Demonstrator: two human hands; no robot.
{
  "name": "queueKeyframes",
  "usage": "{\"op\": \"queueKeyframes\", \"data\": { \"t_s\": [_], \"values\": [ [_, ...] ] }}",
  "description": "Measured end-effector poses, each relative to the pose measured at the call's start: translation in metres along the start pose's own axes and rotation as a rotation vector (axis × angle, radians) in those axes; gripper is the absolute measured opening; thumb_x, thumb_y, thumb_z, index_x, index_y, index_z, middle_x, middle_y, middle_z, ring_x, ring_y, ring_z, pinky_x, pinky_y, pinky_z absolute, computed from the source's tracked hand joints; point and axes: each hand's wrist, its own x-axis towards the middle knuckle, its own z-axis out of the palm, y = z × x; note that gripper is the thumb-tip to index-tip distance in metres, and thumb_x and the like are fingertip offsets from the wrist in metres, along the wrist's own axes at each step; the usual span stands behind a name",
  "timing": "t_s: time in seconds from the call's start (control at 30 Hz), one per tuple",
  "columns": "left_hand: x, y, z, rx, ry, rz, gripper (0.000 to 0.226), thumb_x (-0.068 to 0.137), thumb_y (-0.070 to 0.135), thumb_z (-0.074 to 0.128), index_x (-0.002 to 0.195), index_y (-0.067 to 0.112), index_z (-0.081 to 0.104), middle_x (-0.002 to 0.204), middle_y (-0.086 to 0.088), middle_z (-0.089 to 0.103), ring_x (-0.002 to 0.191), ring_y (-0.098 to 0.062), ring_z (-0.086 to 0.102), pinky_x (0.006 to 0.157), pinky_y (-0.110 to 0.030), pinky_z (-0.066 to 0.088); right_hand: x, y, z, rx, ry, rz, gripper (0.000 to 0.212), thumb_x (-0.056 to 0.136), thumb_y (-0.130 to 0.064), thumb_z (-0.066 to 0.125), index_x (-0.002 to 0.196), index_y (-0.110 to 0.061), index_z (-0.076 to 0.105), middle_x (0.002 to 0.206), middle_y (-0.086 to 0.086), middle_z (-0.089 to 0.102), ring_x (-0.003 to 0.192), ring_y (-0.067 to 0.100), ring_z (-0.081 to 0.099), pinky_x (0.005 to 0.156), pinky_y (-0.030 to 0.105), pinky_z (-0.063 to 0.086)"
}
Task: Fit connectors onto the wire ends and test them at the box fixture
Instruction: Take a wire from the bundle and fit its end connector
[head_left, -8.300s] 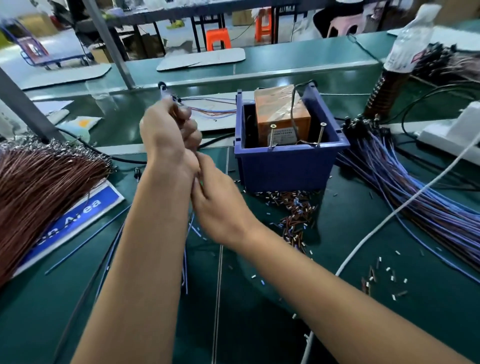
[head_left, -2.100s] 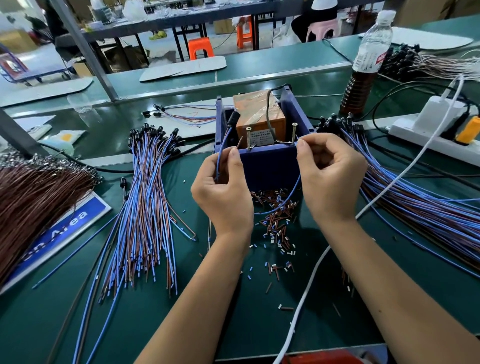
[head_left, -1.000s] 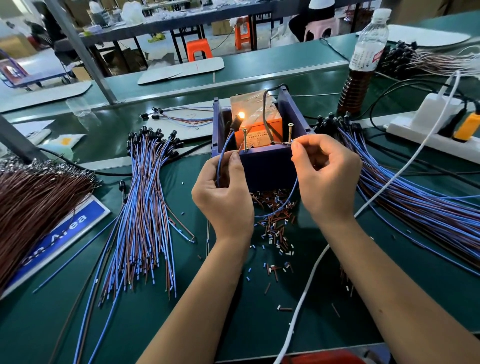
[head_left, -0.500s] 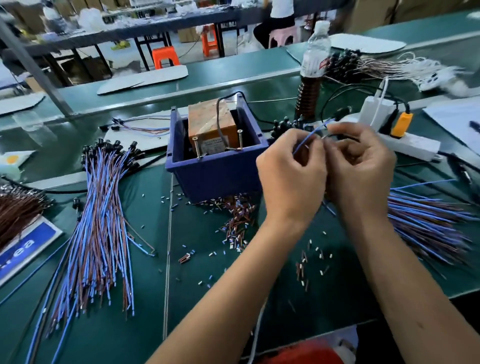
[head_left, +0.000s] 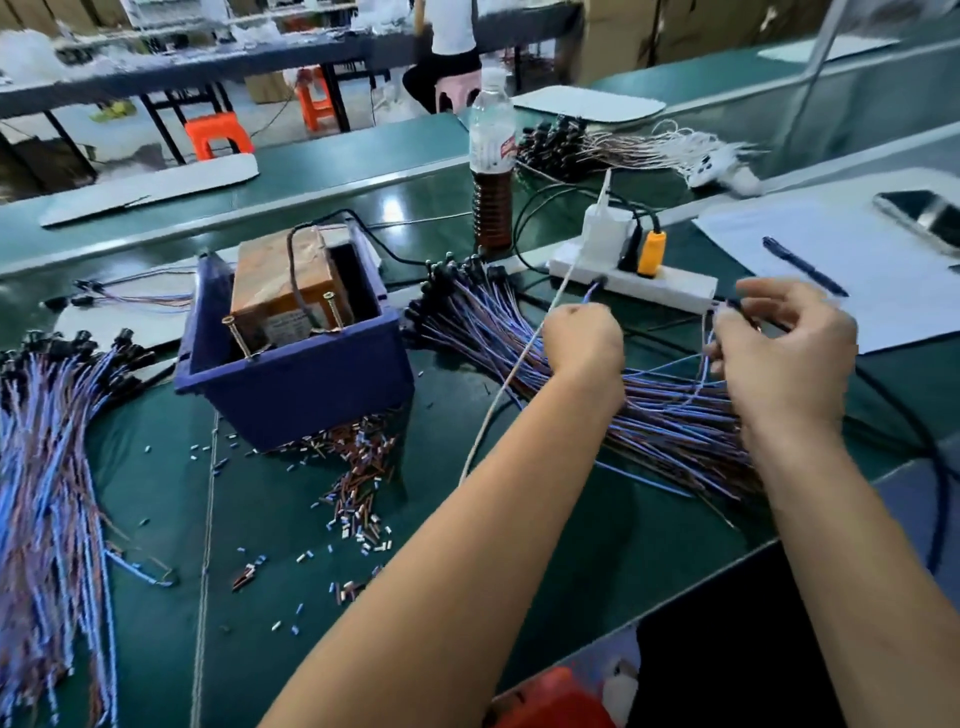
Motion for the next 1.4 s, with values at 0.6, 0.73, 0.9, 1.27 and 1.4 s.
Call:
{"op": "queueKeyframes", "data": {
  "t_s": [0.6, 0.73, 0.9, 1.27, 1.4],
  "values": [
    [0.019, 0.056, -0.053, -0.348, 0.211, 0.268, 0.020, 0.110, 0.008, 0.037, 0.093, 0.015, 0.046, 0.083, -0.004, 0.057, 0.065, -0.014, 0.050, 0.060, -0.024, 0.047, -0.011, -0.039, 0.040, -0.384, -0.736, -0.472, 0.014, 0.102, -0.030, 0.067, 0.099, -0.022, 0.078, 0.068, -0.010, 0.067, 0.060, 0.002, 0.060, 0.055, 0.015, 0.038],
    [0.029, 0.055, -0.076, 0.288, 0.584, 0.507, 0.009, 0.108, 0.019, 0.049, 0.099, 0.019, 0.054, 0.092, 0.004, 0.057, 0.086, -0.018, 0.057, 0.078, -0.028, 0.045, -0.018, -0.039, 0.046, -0.685, -0.731, -0.518, 0.018, 0.100, -0.037, 0.068, 0.100, -0.021, 0.076, 0.091, 0.009, 0.072, 0.084, 0.029, 0.067, 0.074, 0.038, 0.056],
    [0.038, 0.052, -0.087, 0.551, 0.647, 0.575, 0.011, 0.104, 0.019, 0.057, 0.094, 0.017, 0.060, 0.086, 0.004, 0.055, 0.082, -0.018, 0.057, 0.074, -0.026, 0.046, -0.028, -0.033, 0.045, -0.781, -0.724, -0.458, 0.015, 0.099, -0.037, 0.069, 0.092, -0.023, 0.071, 0.092, 0.009, 0.071, 0.086, 0.033, 0.066, 0.073, 0.036, 0.052],
    [0.037, 0.043, -0.086, 0.674, 0.567, 0.528, 0.025, 0.094, 0.015, 0.073, 0.114, 0.013, 0.058, 0.099, 0.000, 0.056, 0.091, -0.021, 0.059, 0.072, -0.028, 0.044, -0.030, -0.036, 0.032, -0.851, -0.580, -0.358, 0.008, 0.091, -0.033, 0.077, 0.095, -0.027, 0.079, 0.093, 0.006, 0.075, 0.088, 0.032, 0.069, 0.079, 0.038, 0.059],
    [0.031, 0.035, -0.086, 0.787, 0.502, 0.475, 0.080, 0.093, 0.017, 0.076, 0.158, 0.009, 0.030, 0.126, -0.010, 0.060, 0.111, -0.024, 0.060, 0.081, -0.030, 0.046, -0.037, -0.034, 0.041, -0.718, -0.534, -0.376, 0.010, 0.085, -0.017, 0.078, 0.092, -0.023, 0.076, 0.092, 0.004, 0.071, 0.094, 0.029, 0.065, 0.082, 0.035, 0.054]
  ]
}}
